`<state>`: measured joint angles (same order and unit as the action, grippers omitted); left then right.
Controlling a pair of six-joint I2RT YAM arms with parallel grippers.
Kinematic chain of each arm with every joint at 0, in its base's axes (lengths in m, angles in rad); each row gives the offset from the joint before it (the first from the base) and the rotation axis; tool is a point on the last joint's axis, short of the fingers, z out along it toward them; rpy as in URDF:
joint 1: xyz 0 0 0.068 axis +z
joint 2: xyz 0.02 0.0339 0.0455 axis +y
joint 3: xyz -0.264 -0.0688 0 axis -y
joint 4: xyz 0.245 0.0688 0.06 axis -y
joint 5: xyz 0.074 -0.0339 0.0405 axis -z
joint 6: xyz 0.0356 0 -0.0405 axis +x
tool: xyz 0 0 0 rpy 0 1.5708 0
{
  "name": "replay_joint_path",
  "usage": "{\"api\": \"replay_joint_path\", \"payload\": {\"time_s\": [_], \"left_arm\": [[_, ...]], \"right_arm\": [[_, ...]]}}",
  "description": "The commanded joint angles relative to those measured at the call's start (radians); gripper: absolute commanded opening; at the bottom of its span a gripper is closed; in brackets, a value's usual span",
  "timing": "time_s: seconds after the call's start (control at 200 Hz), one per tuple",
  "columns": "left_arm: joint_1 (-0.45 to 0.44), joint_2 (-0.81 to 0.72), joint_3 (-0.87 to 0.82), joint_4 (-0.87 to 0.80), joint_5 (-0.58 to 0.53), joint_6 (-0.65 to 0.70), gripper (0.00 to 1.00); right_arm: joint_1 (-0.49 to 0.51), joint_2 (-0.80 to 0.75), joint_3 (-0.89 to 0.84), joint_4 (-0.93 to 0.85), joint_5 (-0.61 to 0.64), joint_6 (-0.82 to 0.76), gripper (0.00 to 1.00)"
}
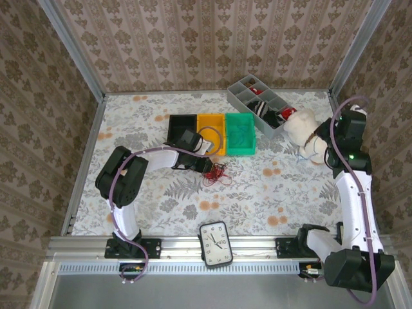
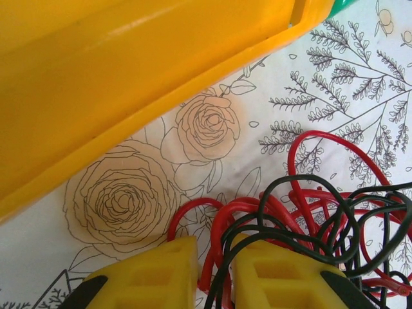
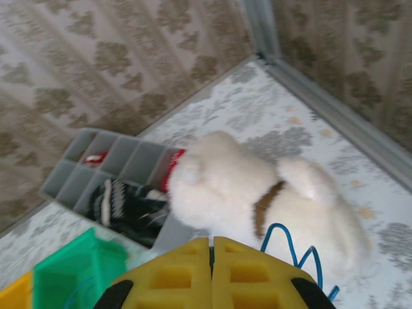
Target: Untangle the cables
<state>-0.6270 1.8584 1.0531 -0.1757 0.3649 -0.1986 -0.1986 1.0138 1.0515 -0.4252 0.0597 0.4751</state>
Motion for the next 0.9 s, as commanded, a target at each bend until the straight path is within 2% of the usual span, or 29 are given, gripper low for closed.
{"api": "replay_joint_path", "payload": {"time_s": [0.0,0.165,0.385,0.715,0.895], "left_arm": [[0.001,0.002,-0.027,0.022,0.024,0.008,0.20],[0.001,-0.019,-0.042,0.054,0.029,0.011,0.20],[0.000,-0.015,-0.036,0.050,0.029,0.009,0.20],[-0.002,-0.015,-0.041,0.054,0.020,0.010,0.20],[-0.002,-0.002,-0.032,0.058,0.023,0.011,0.20]], "right_arm": [[0.056,-0.007,0.090,0.046,-0.108,-0.031,0.00],[0.160,0.050,0.217,0.069,-0.123,-0.047,0.00],[0.267,0.242,0.379,0.140,-0.133,-0.044,0.00],[0.353,0.503,0.546,0.177,-0.178,-0.055,0.00],[0.397,0.596,0.569,0.165,-0.203,-0.055,0.00]]}}
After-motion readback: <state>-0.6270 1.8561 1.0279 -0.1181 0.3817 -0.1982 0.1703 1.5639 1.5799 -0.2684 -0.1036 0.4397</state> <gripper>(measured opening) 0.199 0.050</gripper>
